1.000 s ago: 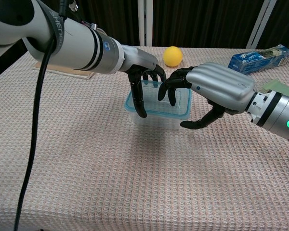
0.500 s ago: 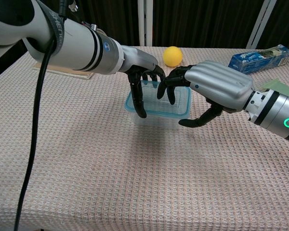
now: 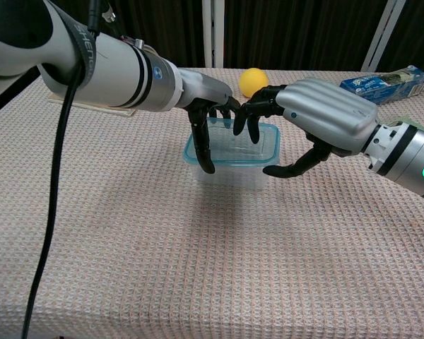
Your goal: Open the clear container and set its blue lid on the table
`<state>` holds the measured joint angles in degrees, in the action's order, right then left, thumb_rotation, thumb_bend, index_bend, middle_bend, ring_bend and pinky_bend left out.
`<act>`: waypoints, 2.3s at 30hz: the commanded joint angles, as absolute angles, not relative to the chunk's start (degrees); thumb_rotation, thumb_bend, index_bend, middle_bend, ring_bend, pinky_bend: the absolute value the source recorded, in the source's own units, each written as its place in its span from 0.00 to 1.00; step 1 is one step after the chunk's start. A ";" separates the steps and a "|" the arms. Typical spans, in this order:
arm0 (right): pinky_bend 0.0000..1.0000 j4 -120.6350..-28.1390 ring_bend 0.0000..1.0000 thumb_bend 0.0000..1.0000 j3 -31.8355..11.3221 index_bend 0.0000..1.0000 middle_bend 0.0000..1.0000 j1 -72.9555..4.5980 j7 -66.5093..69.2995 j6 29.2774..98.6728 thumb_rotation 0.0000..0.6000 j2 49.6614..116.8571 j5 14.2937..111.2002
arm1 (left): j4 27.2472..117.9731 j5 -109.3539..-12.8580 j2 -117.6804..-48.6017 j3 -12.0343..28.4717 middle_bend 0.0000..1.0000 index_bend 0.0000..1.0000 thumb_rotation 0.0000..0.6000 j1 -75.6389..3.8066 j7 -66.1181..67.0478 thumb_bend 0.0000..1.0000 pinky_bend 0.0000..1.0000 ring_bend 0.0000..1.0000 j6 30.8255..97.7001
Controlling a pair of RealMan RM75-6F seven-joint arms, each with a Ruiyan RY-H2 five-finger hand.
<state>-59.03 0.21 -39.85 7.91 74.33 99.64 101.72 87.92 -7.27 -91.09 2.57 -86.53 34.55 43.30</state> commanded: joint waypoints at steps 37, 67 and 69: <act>0.47 -46.43 0.41 0.71 0.67 0.76 0.54 -39.05 10.12 84.82 1.00 107.05 104.09 | 92.67 -13.35 -85.41 2.68 0.01 0.00 1.00 -83.66 24.45 0.00 0.07 0.00 38.11; 0.00 -66.70 0.00 0.10 -5.56 0.00 0.00 -37.21 -10.84 55.70 1.00 89.53 79.52 | 99.48 -34.81 -71.36 -2.71 0.00 0.00 1.00 -59.54 14.68 0.00 0.04 0.00 62.31; 0.00 -71.68 0.00 0.09 -5.65 0.00 0.00 -36.66 -12.30 53.93 1.00 86.90 77.08 | 99.73 -37.71 -69.85 -3.28 0.00 0.00 1.00 -56.46 12.71 0.00 0.04 0.00 63.98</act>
<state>-63.36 -4.20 -37.29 -6.84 59.00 92.02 83.30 99.25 -35.44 -71.53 -2.59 -58.88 14.66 62.04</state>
